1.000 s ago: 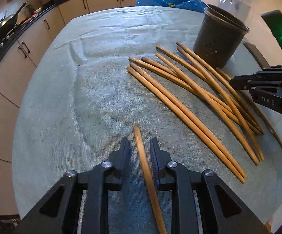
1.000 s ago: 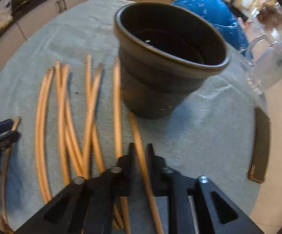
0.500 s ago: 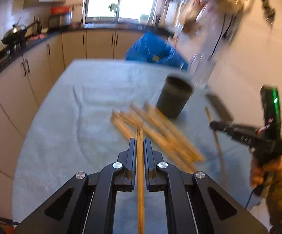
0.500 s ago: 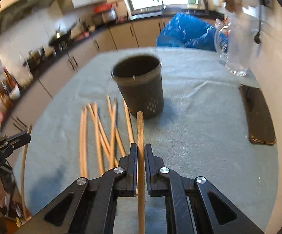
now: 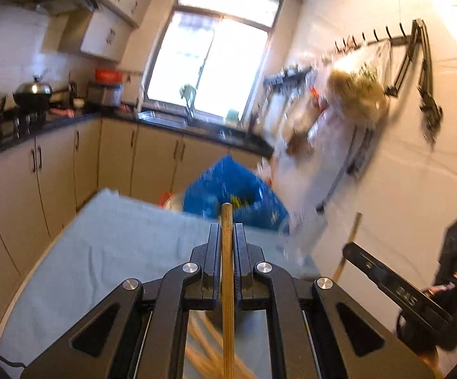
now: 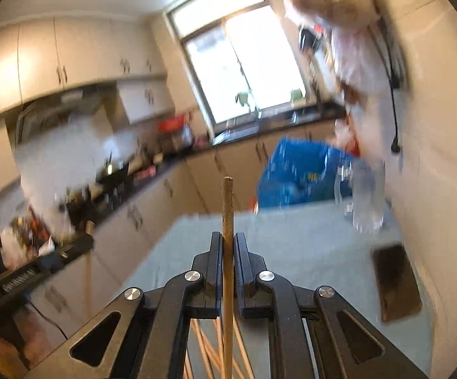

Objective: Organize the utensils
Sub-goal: 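Lift both held chopsticks and carry them above the dark grey holder, then open both tools to drop the chopsticks into the holder, then grasp another chopstick with the left tool while the right tool grasps one too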

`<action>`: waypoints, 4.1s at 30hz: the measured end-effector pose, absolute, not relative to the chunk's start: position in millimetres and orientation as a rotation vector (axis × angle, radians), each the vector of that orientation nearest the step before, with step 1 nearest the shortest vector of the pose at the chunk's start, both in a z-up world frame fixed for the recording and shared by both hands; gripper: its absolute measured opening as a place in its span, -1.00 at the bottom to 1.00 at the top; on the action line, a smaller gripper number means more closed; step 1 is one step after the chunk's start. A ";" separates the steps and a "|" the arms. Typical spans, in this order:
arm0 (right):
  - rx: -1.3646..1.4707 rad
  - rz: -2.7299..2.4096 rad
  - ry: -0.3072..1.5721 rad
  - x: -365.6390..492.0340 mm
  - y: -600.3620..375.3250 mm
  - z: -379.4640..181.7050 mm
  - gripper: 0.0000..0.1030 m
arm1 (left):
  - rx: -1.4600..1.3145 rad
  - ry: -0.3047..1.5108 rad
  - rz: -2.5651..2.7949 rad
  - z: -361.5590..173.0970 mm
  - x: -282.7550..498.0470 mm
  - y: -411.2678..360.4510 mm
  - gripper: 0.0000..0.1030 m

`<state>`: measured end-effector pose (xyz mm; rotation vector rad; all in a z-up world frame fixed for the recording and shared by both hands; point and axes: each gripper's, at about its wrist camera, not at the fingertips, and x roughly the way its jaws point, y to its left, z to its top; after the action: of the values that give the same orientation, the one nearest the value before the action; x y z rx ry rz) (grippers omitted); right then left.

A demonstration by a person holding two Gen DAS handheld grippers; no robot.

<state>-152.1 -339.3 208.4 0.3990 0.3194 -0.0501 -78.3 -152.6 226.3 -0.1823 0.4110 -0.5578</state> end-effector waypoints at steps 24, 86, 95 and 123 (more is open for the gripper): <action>0.430 -0.126 0.289 -66.9 -384.0 170.2 -0.85 | -0.190 0.367 -0.459 180.8 48.5 -267.1 -0.87; 0.279 0.027 0.892 -107.6 -315.4 0.1 -0.29 | 0.094 0.908 -0.253 8.8 -57.9 -133.4 -0.15; 0.156 -0.002 0.898 -86.4 -295.1 2.2 -0.43 | 0.169 0.889 -0.216 3.0 -59.5 -140.4 -0.29; 0.053 -0.038 1.118 -191.6 -340.1 4.2 -0.31 | 0.116 1.106 -0.454 17.0 -99.0 -57.5 -0.62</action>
<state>-191.6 -340.1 4.2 0.0527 1.1180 -0.0385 -99.0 -57.5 17.0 0.1159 1.1061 -0.4541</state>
